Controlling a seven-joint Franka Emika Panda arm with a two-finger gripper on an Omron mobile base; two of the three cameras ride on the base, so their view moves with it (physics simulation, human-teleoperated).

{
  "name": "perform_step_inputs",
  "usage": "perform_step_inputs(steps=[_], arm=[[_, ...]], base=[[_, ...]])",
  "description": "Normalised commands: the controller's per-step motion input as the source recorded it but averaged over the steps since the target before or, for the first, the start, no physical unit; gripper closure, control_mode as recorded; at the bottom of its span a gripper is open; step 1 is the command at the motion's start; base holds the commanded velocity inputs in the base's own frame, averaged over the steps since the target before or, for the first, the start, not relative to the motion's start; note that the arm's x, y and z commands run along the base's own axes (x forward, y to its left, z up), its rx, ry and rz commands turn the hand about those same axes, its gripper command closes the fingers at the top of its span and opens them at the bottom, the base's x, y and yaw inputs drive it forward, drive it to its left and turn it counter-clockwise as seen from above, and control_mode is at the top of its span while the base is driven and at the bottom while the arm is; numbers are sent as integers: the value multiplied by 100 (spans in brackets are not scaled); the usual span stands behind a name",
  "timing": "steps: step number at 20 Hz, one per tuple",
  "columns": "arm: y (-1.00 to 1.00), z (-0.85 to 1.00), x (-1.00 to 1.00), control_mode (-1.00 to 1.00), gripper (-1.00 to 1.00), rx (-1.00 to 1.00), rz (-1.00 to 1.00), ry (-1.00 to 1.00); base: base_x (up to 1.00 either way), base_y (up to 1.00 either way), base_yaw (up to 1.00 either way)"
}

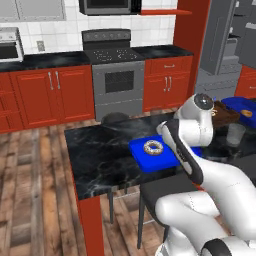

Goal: Take the cake and donut from the fridge and place them on the empty tray on the dining counter.

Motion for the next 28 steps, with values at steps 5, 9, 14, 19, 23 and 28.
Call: perform_step_inputs(steps=[5,9,14,19,23,28], arm=[[-22,98,-100,-100,-100,0,-7,-18],[-1,78,-100,-100,-100,0,-1,-15],[0,60,-100,-100,-100,0,0,-4],[0,16,-97,-100,-100,0,0,0],[0,0,-74,-100,-100,0,-3,0],[0,-1,-34,-100,-100,0,-1,-2]], base=[[0,0,0],[0,0,0],[0,0,0],[0,0,0],[0,0,0],[0,0,0]])
